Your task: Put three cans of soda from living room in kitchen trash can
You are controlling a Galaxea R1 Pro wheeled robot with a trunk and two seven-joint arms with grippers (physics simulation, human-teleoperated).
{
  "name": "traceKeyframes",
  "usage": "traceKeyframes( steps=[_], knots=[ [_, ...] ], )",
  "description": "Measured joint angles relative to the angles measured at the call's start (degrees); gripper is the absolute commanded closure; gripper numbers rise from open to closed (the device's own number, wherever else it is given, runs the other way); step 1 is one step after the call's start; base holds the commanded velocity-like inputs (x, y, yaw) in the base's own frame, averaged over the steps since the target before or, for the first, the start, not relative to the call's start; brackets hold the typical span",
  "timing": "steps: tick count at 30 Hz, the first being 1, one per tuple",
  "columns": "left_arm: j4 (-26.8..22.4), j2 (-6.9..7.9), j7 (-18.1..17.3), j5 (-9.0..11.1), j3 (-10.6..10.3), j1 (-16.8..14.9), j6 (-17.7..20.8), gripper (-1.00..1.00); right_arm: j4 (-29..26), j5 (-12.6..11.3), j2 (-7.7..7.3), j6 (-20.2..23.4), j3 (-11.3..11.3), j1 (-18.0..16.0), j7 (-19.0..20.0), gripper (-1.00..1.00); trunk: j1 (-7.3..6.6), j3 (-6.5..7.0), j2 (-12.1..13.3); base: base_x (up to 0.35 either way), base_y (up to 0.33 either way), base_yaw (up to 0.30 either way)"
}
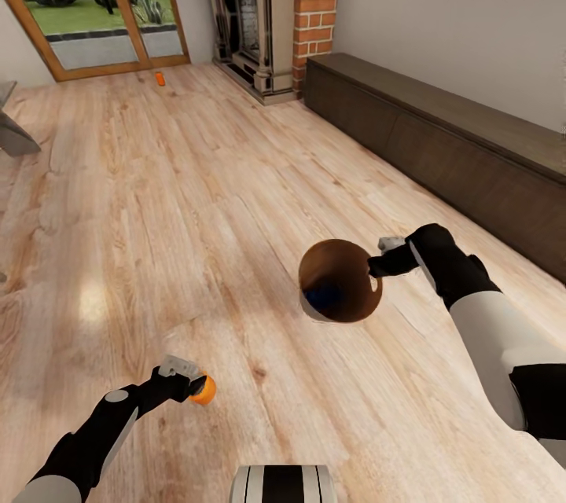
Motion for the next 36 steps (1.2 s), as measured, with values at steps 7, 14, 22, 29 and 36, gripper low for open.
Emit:
traceKeyframes(
  steps=[7,14,22,29,36],
  knots=[
    [0.0,0.01,0.0,0.1,0.0,0.0,0.0,-1.0,-3.4,3.8,-0.03,0.0,0.1,0.1,0.5,1.0,-0.09,1.48,0.1,0.0,0.0,0.0],
    [0.0,-0.07,0.1,-0.1,-0.1,0.0,-0.1,-1.0,-3.6,7.1,-0.09,-0.9,0.0,0.1,0.3,1.0,0.05,0.98,0.0,0.0,0.0,0.0],
    [0.1,-0.06,0.2,-0.2,0.0,0.0,-0.2,-1.0,-4.2,5.4,-0.17,-0.5,0.0,0.2,1.9,1.0,0.25,-0.09,-0.1,0.0,0.0,0.0],
    [0.1,-0.06,0.3,-0.2,0.0,0.0,-0.7,-1.0,-7.9,4.2,-0.21,-0.2,0.0,0.7,2.4,1.0,0.43,-1.03,-0.2,0.0,0.0,0.0],
    [0.1,-0.08,0.3,-0.2,0.0,0.0,-0.9,-1.0,-8.4,4.4,-0.28,-0.2,-0.2,0.8,3.7,1.0,0.61,-1.98,-0.3,0.0,0.0,0.0]
  ],
)
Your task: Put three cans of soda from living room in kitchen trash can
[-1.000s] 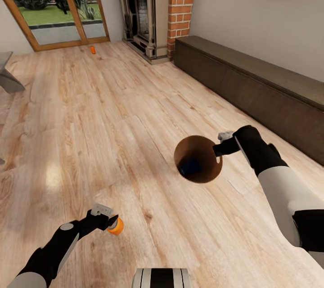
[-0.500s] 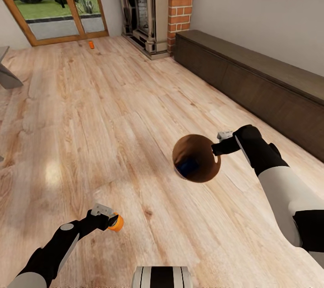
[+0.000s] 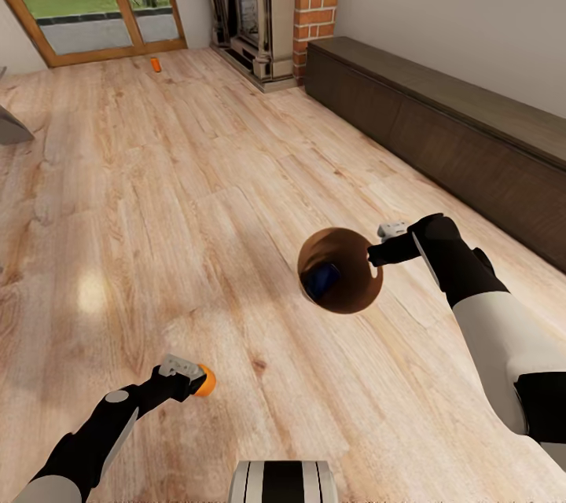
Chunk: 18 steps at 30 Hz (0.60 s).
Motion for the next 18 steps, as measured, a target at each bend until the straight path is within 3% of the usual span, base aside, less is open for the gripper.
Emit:
traceKeyframes(
  steps=[9,12,16,18],
  knots=[
    [0.0,0.0,-0.1,0.1,0.0,0.0,0.0,-1.0,-5.4,0.3,-0.22,-0.1,0.1,2.2,0.5,1.0,0.23,-1.21,-0.1,0.0,0.0,0.0],
    [-0.1,0.0,-0.1,0.2,0.0,0.0,0.0,-1.0,-7.1,1.5,-0.52,-0.5,0.1,2.8,3.7,1.0,0.31,-1.61,-0.2,0.0,0.0,0.0],
    [-0.1,0.0,-0.1,0.2,0.0,0.0,0.0,-1.0,-9.0,-0.2,-0.72,0.2,0.1,3.7,6.6,1.0,0.41,-2.15,-0.2,0.0,0.0,0.0],
    [-0.1,0.0,-0.1,0.3,0.0,0.0,0.0,-1.0,-9.7,1.0,-0.78,-0.2,0.1,3.9,7.1,1.0,0.46,-2.43,-0.2,0.0,0.0,0.0]
  ],
)
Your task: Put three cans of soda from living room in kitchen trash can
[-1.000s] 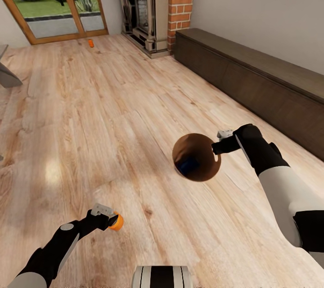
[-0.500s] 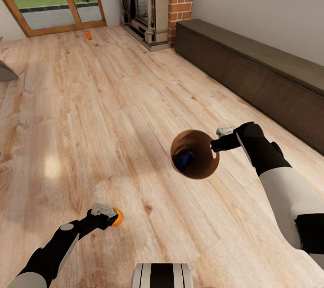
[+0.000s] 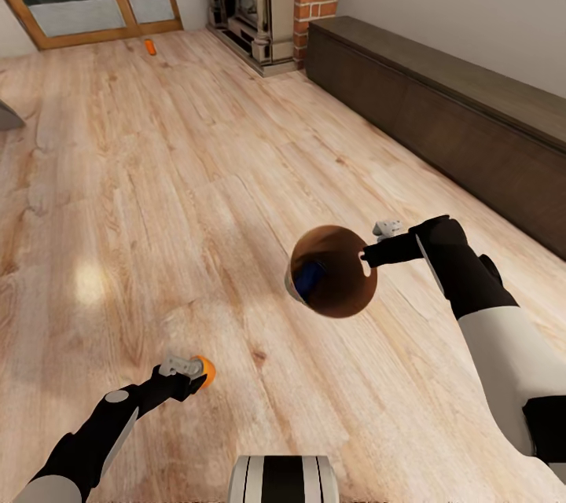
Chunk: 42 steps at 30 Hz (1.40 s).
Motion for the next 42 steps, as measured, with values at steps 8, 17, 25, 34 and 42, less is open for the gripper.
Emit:
traceKeyframes(
  steps=[8,17,25,34,42],
  knots=[
    [0.0,0.0,-0.1,0.1,0.0,0.0,0.0,-1.0,-1.0,0.0,-0.03,0.0,0.0,1.2,0.4,1.0,0.07,-0.19,0.0,0.0,0.0,0.0],
    [-0.4,0.0,-0.2,0.1,0.0,0.0,0.1,-1.0,-1.2,0.1,0.05,-0.1,0.1,1.4,0.5,1.0,0.07,-0.14,0.0,0.066,0.0,0.0],
    [-0.3,0.0,-0.1,0.1,0.0,0.0,0.1,-1.0,-3.6,0.0,0.05,0.0,0.0,2.7,0.5,1.0,0.07,-0.14,0.0,0.156,0.0,0.0],
    [0.0,0.0,0.0,0.0,-0.1,0.0,0.1,-1.0,-3.9,0.1,0.05,-0.1,0.1,3.0,0.5,1.0,0.07,-0.14,0.0,0.009,0.0,0.0],
    [0.0,-0.02,0.0,-0.3,-0.3,0.0,0.6,-1.0,-3.9,0.2,0.05,-0.1,0.1,3.0,0.5,1.0,0.18,-1.02,-0.1,0.0,0.0,0.0]
  ],
)
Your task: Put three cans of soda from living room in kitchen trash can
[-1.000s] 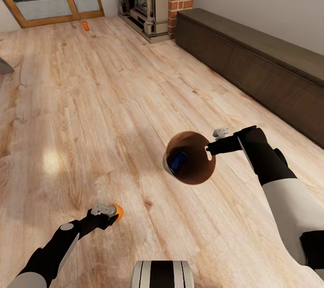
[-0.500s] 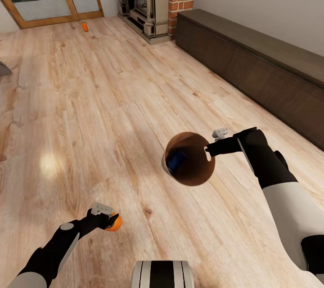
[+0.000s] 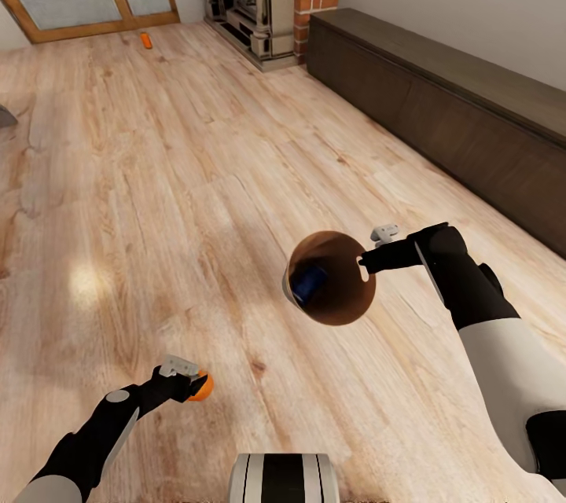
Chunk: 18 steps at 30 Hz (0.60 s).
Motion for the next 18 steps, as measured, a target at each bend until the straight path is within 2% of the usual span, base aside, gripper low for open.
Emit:
traceKeyframes(
  steps=[14,18],
  knots=[
    [-0.1,0.02,-0.2,0.1,-0.2,0.0,0.3,-1.0,0.0,0.0,0.18,0.0,0.1,0.0,0.0,1.0,0.36,-3.1,-0.2,0.0,0.0,0.0],
    [-0.1,0.02,-0.2,0.1,-0.1,0.0,0.3,-1.0,0.0,0.1,0.17,-0.1,0.0,0.0,0.0,1.0,0.35,-3.11,-0.2,0.0,0.0,0.0]
  ],
)
